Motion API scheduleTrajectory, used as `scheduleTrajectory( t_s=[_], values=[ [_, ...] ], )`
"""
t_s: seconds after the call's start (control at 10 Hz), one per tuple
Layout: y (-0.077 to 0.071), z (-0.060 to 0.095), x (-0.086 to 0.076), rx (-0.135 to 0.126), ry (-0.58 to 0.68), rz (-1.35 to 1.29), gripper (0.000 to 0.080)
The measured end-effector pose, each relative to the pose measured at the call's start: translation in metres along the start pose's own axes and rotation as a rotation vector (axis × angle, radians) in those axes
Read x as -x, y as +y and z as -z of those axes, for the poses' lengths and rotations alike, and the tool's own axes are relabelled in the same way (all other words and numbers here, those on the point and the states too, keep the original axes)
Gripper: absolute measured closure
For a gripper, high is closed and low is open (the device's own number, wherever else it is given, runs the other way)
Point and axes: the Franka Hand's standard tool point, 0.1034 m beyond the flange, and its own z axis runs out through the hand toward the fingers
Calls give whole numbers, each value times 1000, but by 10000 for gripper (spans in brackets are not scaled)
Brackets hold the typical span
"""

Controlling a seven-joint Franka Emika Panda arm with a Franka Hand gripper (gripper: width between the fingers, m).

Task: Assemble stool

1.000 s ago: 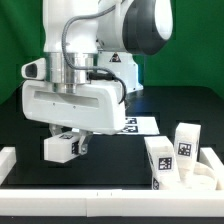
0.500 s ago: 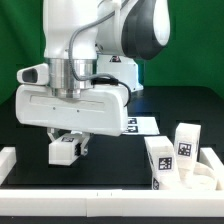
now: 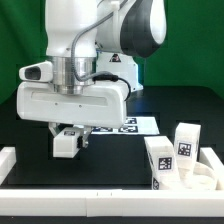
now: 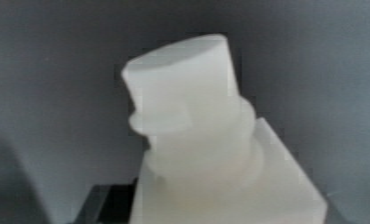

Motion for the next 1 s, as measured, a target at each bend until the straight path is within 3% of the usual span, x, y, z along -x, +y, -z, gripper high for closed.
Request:
scheduleTrajectory(
  t_s=[0.1, 0.2, 0.4, 0.7, 0.8, 0.9, 1.0],
  values=[
    [3, -3, 8, 6, -4, -11, 479],
    [8, -8, 22, 25, -5, -9, 479],
    [15, -16, 52, 33, -48, -15, 479],
    [19, -17, 58, 27, -66, -29, 479],
    [17, -18, 60, 21, -83, -34, 403],
    [14, -18, 60, 6, -112, -38, 251],
    [8, -14, 59, -16, -162, -47, 251]
  ],
)
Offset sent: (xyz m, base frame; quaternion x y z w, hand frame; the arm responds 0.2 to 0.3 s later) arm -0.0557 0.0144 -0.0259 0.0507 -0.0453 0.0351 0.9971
